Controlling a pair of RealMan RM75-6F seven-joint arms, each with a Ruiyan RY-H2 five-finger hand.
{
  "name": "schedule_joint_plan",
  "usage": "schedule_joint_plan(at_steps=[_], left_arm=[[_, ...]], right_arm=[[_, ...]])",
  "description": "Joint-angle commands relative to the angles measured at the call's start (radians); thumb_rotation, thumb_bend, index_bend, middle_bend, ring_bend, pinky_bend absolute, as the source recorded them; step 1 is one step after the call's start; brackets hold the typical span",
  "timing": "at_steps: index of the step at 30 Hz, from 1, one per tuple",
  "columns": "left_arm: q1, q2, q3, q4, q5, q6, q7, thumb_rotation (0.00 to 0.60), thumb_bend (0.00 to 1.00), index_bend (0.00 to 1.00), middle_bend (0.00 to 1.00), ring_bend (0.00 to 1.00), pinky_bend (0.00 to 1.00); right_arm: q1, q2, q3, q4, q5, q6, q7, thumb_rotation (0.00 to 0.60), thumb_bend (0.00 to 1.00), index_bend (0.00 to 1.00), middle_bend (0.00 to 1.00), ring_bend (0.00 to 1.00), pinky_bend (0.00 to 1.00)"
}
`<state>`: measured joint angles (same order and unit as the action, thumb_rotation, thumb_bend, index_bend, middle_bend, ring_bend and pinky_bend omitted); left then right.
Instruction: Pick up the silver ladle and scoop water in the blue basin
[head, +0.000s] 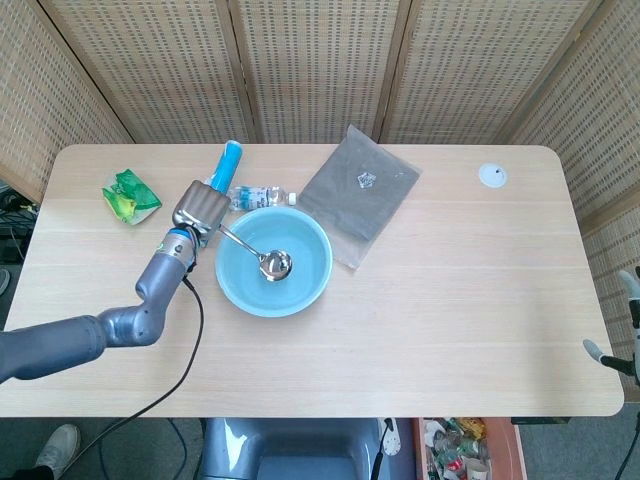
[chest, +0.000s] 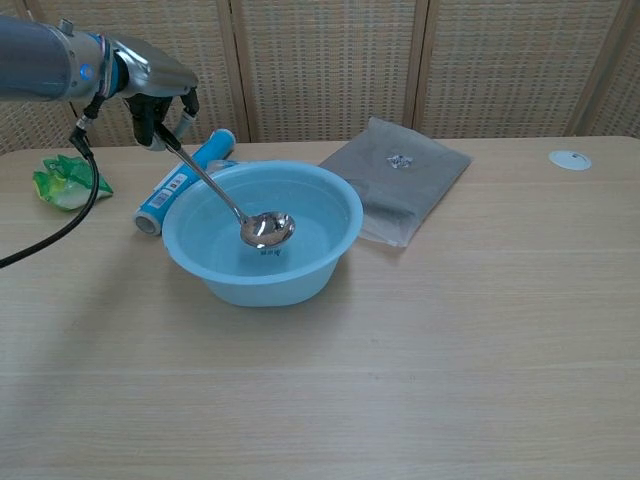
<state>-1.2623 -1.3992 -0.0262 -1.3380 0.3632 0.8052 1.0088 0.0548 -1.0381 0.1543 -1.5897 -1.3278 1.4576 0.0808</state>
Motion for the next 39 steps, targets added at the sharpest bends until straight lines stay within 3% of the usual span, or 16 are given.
schedule_joint_plan(at_steps=[1,16,39], left_arm=[[-0.073,-0.080,0.022,0.033,-0.119,0.072,0.122,0.600,0.62,0.99,0.97,0.99,1.00],[-0.209,-0.225,0.000,0.096,-0.328,0.181,0.446,0.600,0.62,0.99,0.97,0.99,1.00],[-0.173,-0.253,-0.049,0.112,-0.339,0.181,0.481,0.600,0.62,0.99,0.97,0.99,1.00]], right_arm=[[-0.005,0.007,0.004,-0.001,0.004,0.003,0.014,0.600,0.00,0.00,0.00,0.00,0.00],[-0.015,0.031,0.011,0.019,0.004,-0.004,0.112,0.600,0.00,0.00,0.00,0.00,0.00],[-0.016,0.035,0.010,0.026,0.005,-0.014,0.129,0.600,0.00,0.00,0.00,0.00,0.00]])
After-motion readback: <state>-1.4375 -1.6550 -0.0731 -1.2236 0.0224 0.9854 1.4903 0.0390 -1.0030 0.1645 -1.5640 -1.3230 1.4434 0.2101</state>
